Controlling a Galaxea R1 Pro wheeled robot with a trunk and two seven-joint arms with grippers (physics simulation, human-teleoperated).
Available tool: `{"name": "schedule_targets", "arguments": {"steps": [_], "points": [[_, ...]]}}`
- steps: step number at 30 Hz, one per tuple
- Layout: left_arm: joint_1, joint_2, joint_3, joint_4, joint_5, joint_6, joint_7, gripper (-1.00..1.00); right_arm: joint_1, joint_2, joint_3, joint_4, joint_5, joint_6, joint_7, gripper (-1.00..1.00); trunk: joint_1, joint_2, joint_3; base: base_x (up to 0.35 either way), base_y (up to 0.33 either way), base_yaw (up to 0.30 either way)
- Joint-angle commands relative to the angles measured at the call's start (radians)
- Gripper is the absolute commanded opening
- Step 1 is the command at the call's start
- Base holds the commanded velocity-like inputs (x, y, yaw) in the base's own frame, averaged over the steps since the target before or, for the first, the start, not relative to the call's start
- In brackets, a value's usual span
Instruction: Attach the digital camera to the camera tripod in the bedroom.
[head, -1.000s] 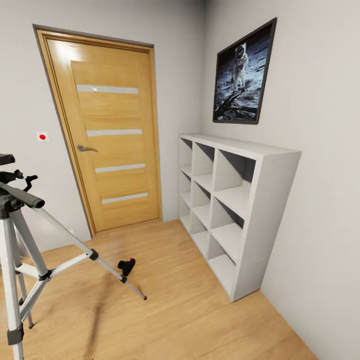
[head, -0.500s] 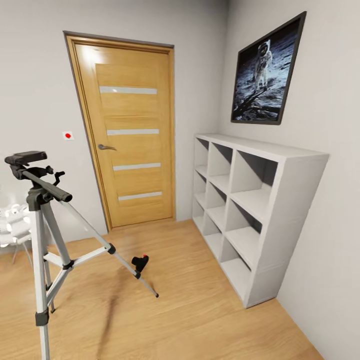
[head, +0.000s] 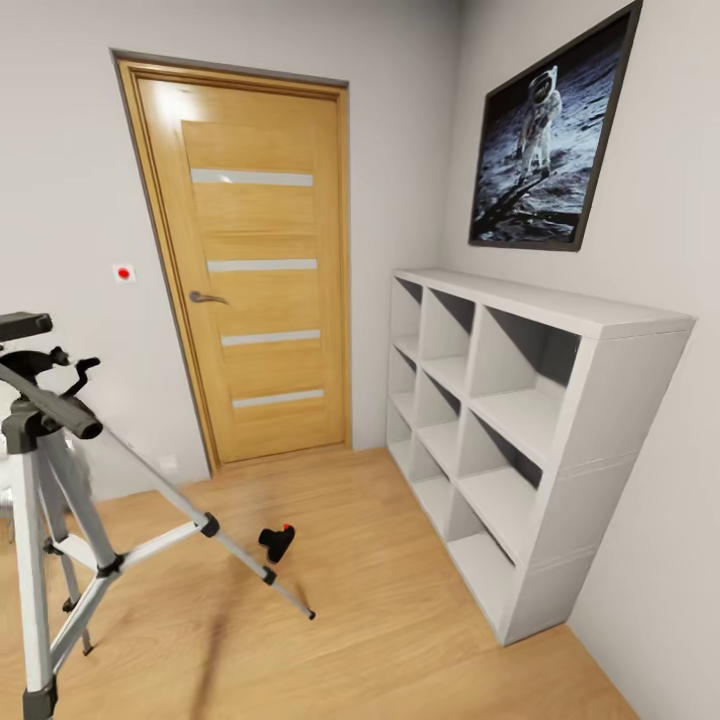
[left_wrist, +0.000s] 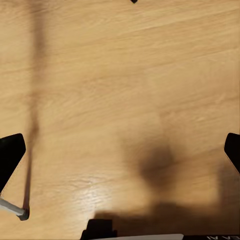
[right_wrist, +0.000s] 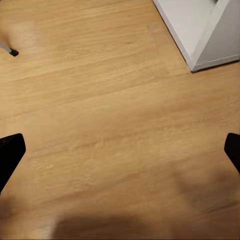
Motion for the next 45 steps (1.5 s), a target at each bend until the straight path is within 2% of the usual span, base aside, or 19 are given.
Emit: {"name": "schedule_targets", "arguments": {"steps": [1, 38, 45], "points": [[0.0, 0.0, 0.0, -0.001, 0.001, -0.001, 0.0, 1.0, 0.0, 0.0, 0.0, 0.0, 0.001, -0.003, 0.0, 1.0, 0.001, 0.0, -0.001, 0.342, 0.0, 0.0], [0.0, 0.0, 0.0, -0.001, 0.001, 0.0, 0.0, 1.0, 0.0, 0.0, 0.0, 0.0, 0.001, -0.003, 0.0, 1.0, 0.001, 0.0, -0.001, 0.344, -0.015, 0.0], [0.0, 0.0, 0.0, 0.0, 0.001, -0.001, 0.0, 1.0, 0.0, 0.002, 0.0, 0.0, 0.001, -0.003, -0.001, 1.0, 0.001, 0.0, -0.001, 0.064, -0.021, 0.097]]}}
